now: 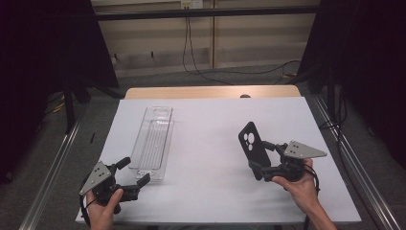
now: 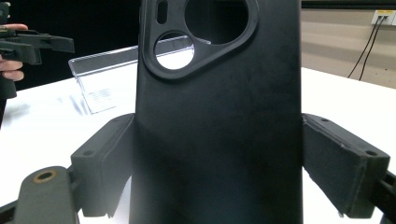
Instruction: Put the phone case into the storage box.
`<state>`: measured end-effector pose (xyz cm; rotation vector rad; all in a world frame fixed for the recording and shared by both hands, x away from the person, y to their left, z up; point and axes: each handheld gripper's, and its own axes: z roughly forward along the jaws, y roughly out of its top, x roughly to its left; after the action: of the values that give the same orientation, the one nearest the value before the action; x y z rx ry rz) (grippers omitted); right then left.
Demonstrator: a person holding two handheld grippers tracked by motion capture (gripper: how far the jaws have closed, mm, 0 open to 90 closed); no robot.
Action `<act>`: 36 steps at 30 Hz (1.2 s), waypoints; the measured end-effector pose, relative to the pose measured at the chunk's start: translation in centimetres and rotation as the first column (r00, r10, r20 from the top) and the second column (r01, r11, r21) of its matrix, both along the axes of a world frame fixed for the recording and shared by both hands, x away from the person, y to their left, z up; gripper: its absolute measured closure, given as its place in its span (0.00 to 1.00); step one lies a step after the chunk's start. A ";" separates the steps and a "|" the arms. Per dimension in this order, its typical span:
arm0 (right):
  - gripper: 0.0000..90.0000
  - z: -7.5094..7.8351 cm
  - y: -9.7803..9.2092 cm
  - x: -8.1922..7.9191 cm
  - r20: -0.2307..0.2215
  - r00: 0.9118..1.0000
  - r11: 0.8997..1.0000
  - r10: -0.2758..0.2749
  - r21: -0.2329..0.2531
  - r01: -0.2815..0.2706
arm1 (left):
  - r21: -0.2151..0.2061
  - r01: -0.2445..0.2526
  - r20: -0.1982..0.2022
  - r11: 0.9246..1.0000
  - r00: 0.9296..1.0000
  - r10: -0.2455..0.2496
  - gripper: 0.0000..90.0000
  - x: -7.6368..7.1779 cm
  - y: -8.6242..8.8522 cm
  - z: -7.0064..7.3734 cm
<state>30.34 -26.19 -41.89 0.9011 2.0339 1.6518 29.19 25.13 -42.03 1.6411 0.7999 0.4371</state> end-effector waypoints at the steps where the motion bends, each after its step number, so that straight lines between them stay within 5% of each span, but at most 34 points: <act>1: 0.16 0.0 0.0 -0.1 0.000 1.000 1.000 0.003 0.002 -0.003 | 0.000 0.000 0.002 1.000 1.000 0.000 0.03 0.0 0.0 0.0; 26: 0.16 -0.4 2.8 -1.4 0.008 0.989 0.989 0.147 0.029 -0.147 | -0.016 0.093 0.020 0.996 0.995 -0.093 0.02 0.3 -2.4 1.4; 36: 0.16 -0.3 3.4 -1.3 0.008 0.984 0.984 0.177 0.030 -0.177 | 0.053 0.144 0.036 0.988 0.989 -0.146 0.03 0.9 -4.2 1.9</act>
<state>29.01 -22.75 -42.19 0.7425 2.1445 1.7787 30.11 20.92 -40.18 1.7198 0.6391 0.3880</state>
